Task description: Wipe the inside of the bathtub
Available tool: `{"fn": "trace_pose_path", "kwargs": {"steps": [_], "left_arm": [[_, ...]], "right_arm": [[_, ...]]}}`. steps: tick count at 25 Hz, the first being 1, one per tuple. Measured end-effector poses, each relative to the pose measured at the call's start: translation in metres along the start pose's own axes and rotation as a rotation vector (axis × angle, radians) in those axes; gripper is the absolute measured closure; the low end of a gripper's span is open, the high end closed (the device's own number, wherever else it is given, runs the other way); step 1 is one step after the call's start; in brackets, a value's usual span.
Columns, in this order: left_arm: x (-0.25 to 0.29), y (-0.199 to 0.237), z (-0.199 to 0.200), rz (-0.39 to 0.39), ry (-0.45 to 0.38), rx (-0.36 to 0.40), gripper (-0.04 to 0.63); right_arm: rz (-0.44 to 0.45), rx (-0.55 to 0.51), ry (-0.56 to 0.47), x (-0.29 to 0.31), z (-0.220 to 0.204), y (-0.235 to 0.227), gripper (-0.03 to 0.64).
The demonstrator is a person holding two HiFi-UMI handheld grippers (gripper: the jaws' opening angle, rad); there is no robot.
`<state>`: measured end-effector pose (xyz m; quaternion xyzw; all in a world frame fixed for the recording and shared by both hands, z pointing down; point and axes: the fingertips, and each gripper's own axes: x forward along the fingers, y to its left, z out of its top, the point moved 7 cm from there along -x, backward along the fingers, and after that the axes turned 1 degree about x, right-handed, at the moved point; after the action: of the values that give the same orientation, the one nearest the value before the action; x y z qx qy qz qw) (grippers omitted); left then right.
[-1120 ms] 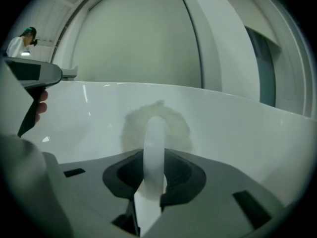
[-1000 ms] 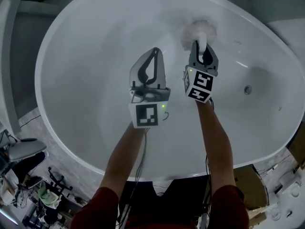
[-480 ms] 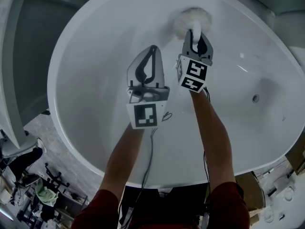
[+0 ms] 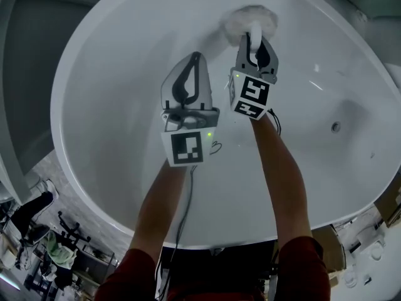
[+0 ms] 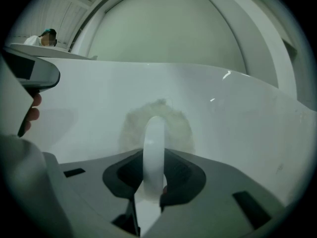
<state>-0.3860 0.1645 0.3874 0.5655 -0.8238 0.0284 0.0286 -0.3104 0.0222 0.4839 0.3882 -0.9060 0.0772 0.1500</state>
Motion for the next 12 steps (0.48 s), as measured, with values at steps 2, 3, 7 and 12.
{"fn": "trace_pose_path", "kwargs": {"steps": [2, 3, 7, 12], "left_arm": [[-0.001, -0.010, 0.004, -0.002, 0.001, 0.010, 0.580], [-0.001, -0.012, 0.004, -0.002, 0.001, 0.015, 0.580], [-0.003, -0.011, -0.002, 0.008, 0.004, 0.031, 0.580], [-0.008, -0.035, 0.018, 0.009, -0.010, 0.059, 0.580]], "right_arm": [[0.010, -0.006, 0.005, -0.004, 0.003, -0.006, 0.523], [0.017, -0.011, 0.006, -0.004, 0.003, -0.007, 0.523], [0.048, -0.055, 0.008, 0.002, -0.001, 0.000, 0.525], [0.033, -0.104, -0.010, -0.004, 0.009, -0.018, 0.525]]}}
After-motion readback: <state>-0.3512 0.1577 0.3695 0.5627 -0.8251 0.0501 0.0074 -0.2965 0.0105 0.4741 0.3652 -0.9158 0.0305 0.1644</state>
